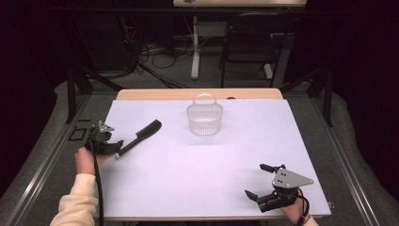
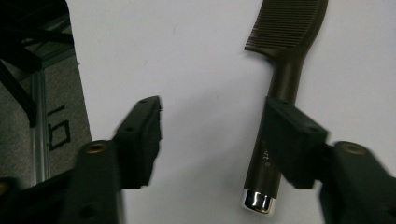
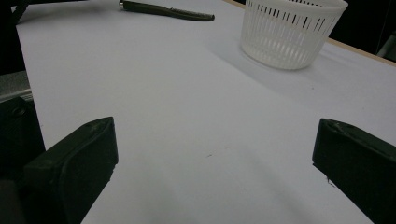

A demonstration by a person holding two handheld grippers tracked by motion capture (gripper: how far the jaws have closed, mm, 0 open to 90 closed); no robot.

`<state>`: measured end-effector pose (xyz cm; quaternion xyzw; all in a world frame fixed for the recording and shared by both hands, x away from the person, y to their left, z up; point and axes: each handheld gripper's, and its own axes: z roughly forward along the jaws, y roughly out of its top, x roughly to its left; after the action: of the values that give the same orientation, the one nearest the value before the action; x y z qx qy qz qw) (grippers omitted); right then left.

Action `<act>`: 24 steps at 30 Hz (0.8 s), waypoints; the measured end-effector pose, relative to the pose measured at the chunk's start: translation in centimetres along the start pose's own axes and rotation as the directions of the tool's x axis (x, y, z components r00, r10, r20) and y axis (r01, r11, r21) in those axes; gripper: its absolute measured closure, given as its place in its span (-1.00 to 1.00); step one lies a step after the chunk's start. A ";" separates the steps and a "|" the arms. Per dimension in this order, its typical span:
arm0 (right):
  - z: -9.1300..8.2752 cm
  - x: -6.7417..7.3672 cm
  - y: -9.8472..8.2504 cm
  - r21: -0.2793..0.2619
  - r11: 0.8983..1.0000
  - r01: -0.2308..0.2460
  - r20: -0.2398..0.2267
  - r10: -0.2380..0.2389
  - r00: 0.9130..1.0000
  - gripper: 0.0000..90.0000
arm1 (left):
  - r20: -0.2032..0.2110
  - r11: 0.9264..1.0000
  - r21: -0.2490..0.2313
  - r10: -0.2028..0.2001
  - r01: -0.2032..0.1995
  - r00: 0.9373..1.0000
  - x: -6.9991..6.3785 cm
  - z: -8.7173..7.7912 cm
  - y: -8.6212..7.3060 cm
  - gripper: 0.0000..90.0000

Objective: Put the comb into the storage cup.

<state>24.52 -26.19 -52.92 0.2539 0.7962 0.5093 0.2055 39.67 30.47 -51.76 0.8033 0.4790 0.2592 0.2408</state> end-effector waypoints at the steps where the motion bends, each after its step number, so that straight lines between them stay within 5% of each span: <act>1: 0.0 0.0 0.0 -0.001 1.000 -0.006 0.000 0.006 1.000 -1.00 | -0.003 1.000 -0.011 0.000 0.000 1.000 0.0 -0.2 0.1 -0.31; 6: 0.0 0.0 0.0 -0.002 1.000 -0.010 -0.004 0.010 1.000 -1.00 | 0.009 0.998 -0.038 0.040 -0.039 0.999 -0.4 -0.8 0.7 -0.65; 9: 0.0 0.0 0.0 -0.003 1.000 -0.010 -0.005 0.010 1.000 -1.00 | 0.000 0.999 0.026 0.047 -0.046 0.999 -0.7 -0.5 0.9 -1.00; 15: 0.1 0.0 0.0 0.002 1.000 -0.012 -0.002 0.012 1.000 -1.00 | 0.003 0.997 0.014 0.073 -0.073 0.997 -0.9 -0.8 1.4 -1.00; 24: 0.3 -0.1 0.0 0.011 1.000 -0.014 -0.012 0.014 1.000 -1.00 | 0.069 0.992 0.046 0.118 -0.122 0.991 -1.5 0.1 2.7 -1.00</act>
<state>24.74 -26.06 -53.03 0.2577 0.7982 0.5080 0.1958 40.87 28.01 -50.38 0.8446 0.4279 0.2346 0.2204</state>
